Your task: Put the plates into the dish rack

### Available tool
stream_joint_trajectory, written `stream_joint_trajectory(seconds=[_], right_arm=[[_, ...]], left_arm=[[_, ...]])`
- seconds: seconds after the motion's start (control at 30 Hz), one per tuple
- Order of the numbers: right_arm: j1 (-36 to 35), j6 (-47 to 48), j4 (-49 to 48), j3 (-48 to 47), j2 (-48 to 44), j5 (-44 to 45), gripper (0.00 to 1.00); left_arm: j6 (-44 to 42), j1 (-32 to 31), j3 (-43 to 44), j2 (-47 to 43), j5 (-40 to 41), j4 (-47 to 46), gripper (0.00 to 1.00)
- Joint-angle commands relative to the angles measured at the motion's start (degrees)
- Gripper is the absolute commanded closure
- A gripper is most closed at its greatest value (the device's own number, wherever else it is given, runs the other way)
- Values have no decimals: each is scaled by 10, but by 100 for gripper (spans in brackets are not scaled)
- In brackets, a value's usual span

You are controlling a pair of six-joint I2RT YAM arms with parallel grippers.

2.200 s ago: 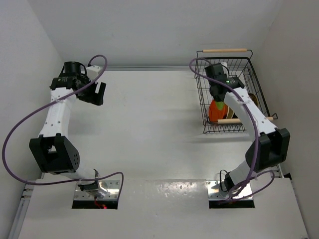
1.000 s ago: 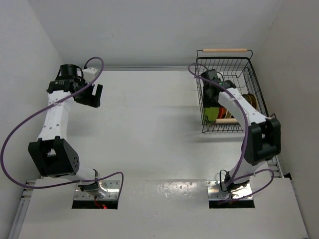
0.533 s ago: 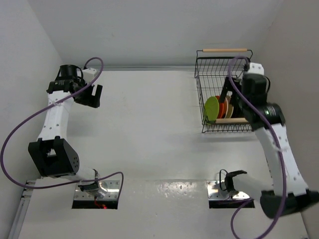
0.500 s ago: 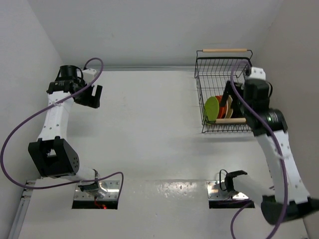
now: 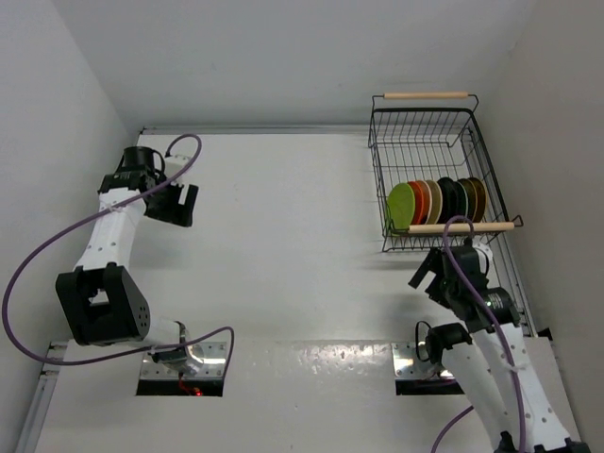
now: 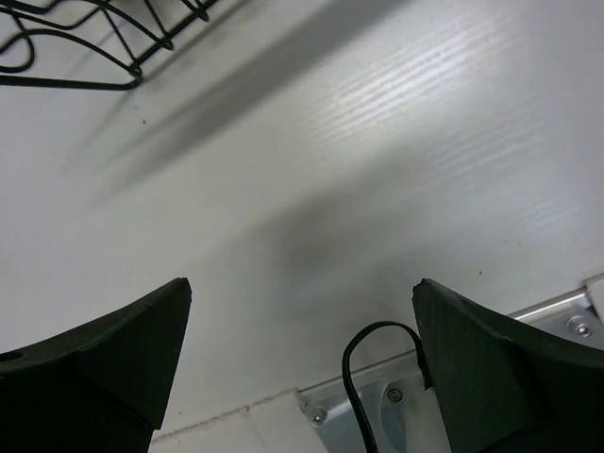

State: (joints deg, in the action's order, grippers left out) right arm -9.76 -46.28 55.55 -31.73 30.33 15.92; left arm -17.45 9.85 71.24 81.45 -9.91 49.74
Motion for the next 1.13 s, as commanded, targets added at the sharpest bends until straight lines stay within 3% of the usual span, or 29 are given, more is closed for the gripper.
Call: stream_joint_trajectory(seconds=[0.0,0.33,1.1], right_arm=[[4,-87,-6,17,-43,5,0],[2,-99,1,42,-65,1,0],[2,-90,-5,34,-55,17,0]], left_arm=[[4,7,-19,-35,10,-29,14],[9,7,-58,-45,10,-46,14],[9,7,-59,-45,0,-46,14]])
